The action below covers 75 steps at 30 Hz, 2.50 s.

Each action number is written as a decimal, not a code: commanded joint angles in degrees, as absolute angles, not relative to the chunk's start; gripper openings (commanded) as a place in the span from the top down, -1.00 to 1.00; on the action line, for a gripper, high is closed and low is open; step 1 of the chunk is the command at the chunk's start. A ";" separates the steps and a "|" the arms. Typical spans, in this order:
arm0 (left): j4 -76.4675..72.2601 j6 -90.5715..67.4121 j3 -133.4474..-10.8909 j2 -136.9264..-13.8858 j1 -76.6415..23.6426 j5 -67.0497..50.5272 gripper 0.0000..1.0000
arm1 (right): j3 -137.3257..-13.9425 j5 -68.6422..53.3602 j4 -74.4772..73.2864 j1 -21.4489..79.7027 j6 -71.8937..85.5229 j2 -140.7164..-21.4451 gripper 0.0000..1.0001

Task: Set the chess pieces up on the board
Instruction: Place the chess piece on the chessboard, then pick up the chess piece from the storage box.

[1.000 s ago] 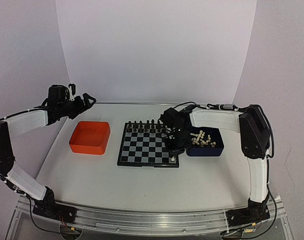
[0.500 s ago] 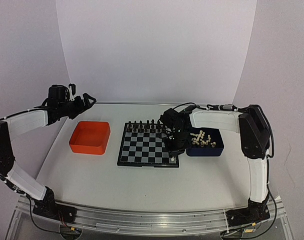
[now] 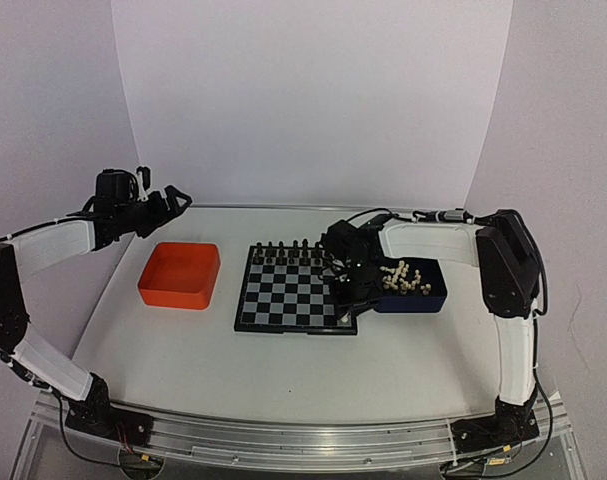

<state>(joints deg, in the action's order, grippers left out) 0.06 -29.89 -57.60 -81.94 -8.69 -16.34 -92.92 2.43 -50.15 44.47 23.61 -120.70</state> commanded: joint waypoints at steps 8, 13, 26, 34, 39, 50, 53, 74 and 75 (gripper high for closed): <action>-0.35 -29.38 -57.81 -77.39 -8.89 -15.40 -0.99 | -95.55 7.37 -49.68 44.57 21.66 -107.70 -0.76; -0.35 -28.78 -58.40 -76.41 -8.93 -15.21 -0.99 | -96.62 9.20 -49.64 42.20 19.97 -104.73 -0.80; -0.35 -26.31 -63.33 -81.07 -8.88 -16.27 -0.99 | -90.39 3.20 -49.66 27.45 21.04 -100.40 -0.75; -1.16 -26.61 -65.46 -84.33 -8.93 -17.12 -0.99 | -89.15 0.54 -49.66 22.00 18.79 -102.76 -0.72; -1.65 -27.15 -66.75 -85.85 -8.97 -17.18 -0.99 | -89.42 -1.05 -49.66 19.58 19.37 -105.01 -0.70; -1.57 -27.68 -70.60 -90.67 -9.10 -17.30 -0.99 | -90.95 0.00 -49.67 18.00 18.86 -108.63 -0.55; -1.11 -27.61 -71.73 -91.72 -9.19 -17.48 -0.99 | -91.70 -1.58 -49.71 17.31 16.83 -110.09 -0.49; -0.35 -27.69 -72.22 -92.52 -10.17 -17.32 -0.99 | -91.98 -7.11 -50.06 16.78 10.74 -117.07 0.12; -0.35 -27.72 -72.14 -92.49 -10.20 -17.32 -0.99 | -92.01 -7.20 -50.09 16.74 10.70 -117.27 0.14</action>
<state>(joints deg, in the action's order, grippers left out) 0.12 -27.46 -70.06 -92.66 -9.81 -16.80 -89.77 -5.72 -49.36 16.86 12.20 -116.09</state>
